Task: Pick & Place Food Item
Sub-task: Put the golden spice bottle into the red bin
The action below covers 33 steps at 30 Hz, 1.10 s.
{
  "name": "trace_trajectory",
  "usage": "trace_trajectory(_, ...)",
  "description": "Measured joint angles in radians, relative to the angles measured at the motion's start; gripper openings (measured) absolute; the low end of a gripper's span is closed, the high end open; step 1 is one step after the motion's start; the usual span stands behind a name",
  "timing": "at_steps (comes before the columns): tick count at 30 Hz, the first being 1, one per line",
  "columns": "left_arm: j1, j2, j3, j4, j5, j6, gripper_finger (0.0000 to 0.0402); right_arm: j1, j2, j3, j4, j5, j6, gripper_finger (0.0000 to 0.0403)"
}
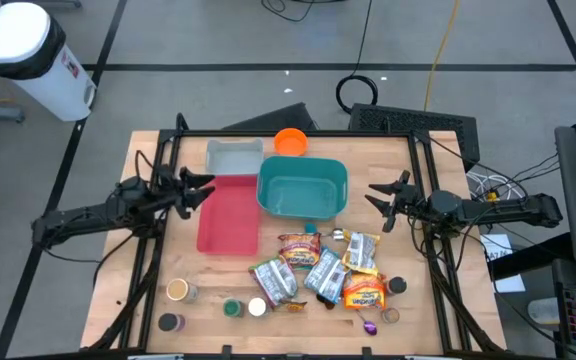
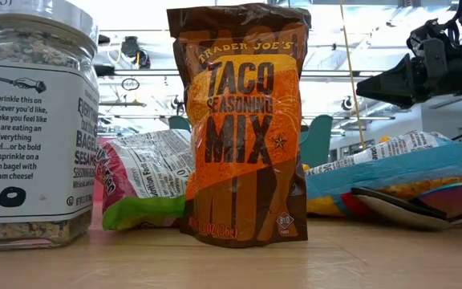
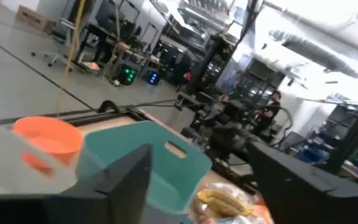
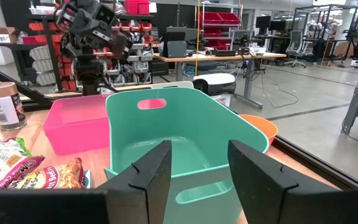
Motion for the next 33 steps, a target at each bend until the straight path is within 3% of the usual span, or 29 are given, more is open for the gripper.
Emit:
trace_trajectory(3,-0.031,0.085,0.135,-0.112,0.056,-0.044,0.0169,0.0,0.0,0.0,0.0,0.0,0.0,0.0151)
trace_trajectory(7,-0.087,0.242,0.407,-0.509,0.072,-0.203,0.0039,0.0,0.0,0.0,0.0,0.0,0.0,0.0151)
trace_trajectory(9,-0.127,0.34,0.541,-0.699,0.075,-0.306,0.0013,0.0,0.0,0.0,0.0,0.0,0.0,0.0151)
trace_trajectory(15,-0.305,0.642,0.855,-1.224,0.127,-0.705,0.0004,0.0,0.0,0.0,0.0,0.0,0.0,0.0151)
trace_trajectory(19,-0.43,0.772,0.957,-1.41,0.131,-0.912,0.001,0.0,0.0,0.0,0.0,0.0,0.0,0.0151)
trace_trajectory(25,-0.592,0.887,0.952,-1.42,0.233,-1.136,0.0032,0.0,0.0,0.0,0.0,0.0,0.0,0.0151)
trace_trajectory(33,-0.744,0.974,0.89,-1.422,0.356,-1.297,0.0173,0.0,0.0,0.0,0.0,0.0,0.0,0.0151)
